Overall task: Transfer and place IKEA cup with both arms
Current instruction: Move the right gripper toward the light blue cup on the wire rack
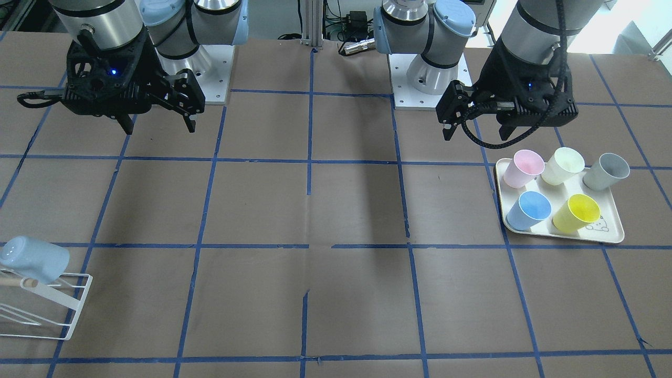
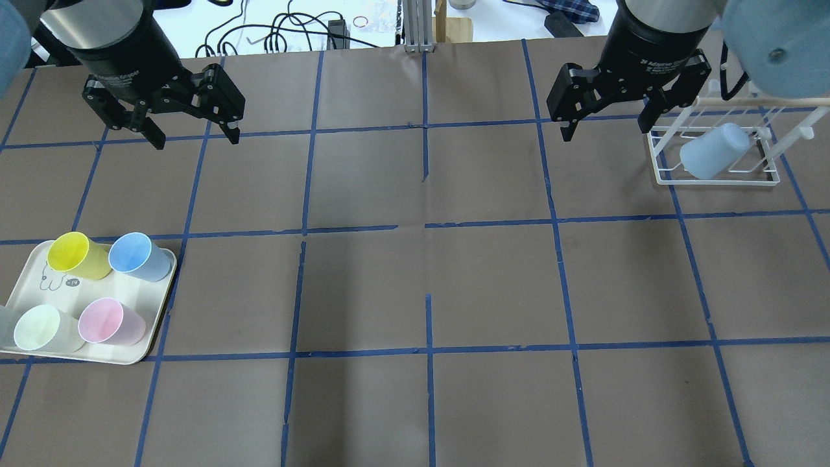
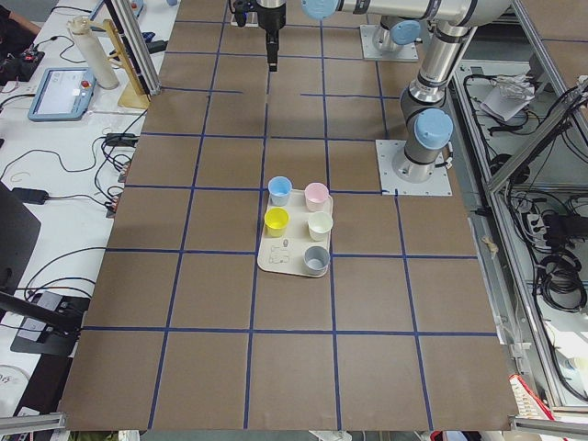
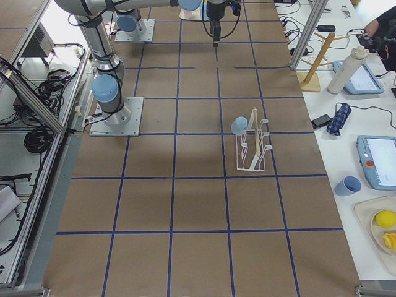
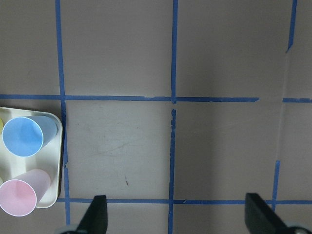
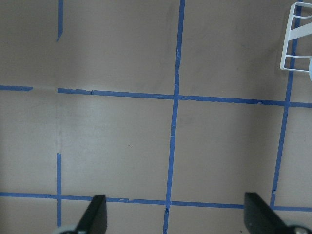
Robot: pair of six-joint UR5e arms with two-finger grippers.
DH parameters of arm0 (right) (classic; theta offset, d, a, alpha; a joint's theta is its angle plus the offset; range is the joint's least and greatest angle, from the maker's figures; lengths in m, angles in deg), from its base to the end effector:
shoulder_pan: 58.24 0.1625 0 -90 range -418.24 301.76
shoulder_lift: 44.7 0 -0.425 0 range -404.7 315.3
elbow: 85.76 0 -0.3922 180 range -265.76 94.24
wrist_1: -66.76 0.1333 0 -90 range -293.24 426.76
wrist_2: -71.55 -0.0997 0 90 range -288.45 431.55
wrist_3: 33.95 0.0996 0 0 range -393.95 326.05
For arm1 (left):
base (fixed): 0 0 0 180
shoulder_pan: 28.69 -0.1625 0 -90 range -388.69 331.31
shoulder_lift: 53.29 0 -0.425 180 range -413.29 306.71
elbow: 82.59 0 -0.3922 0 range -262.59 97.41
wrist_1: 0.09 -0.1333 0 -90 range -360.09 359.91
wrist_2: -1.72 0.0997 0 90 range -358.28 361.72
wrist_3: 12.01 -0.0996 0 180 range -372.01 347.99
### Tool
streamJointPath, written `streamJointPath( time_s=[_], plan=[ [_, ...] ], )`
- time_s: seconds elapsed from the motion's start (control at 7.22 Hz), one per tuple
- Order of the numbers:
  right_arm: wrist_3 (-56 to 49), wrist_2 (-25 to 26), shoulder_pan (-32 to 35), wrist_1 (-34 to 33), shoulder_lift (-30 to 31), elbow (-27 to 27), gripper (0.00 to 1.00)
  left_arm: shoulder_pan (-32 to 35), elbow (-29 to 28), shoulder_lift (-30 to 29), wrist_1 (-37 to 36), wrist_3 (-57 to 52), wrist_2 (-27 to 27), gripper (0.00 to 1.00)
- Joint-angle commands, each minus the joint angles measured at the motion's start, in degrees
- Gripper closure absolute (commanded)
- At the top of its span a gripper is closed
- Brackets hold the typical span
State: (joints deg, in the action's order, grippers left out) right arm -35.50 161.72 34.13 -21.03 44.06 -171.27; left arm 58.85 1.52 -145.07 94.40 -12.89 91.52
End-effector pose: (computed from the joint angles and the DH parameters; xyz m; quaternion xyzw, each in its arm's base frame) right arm 0.1537 -0.4963 0.5119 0.0342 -0.9994 0.0091 0.0014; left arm -0.1119 -0.5087 0.5151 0.0138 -0.9999 -0.0033 0.0018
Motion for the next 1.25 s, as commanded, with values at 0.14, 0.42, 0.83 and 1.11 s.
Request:
streamJointPath(
  time_s=[0.14, 0.42, 0.83, 1.11],
  plan=[
    [0.1, 0.0, 0.0, 0.0, 0.0, 0.0, 0.00, -0.1, 0.2, -0.1, -0.1, -0.7, 1.2, 0.00],
    [-0.3, 0.0, -0.7, 0.1, -0.1, 0.1, 0.00, -0.1, 0.2, -0.1, 0.0, -0.6, 1.4, 0.00],
    [-4.8, 0.3, -7.0, -0.4, -0.1, 0.8, 0.00, 0.3, 1.1, 0.8, 0.1, -1.0, 1.1, 0.00],
    [-10.5, 0.3, -12.3, -1.9, -0.3, 0.4, 0.00, 0.4, 0.4, 0.2, 0.0, -1.0, 0.6, 0.00]
  ],
)
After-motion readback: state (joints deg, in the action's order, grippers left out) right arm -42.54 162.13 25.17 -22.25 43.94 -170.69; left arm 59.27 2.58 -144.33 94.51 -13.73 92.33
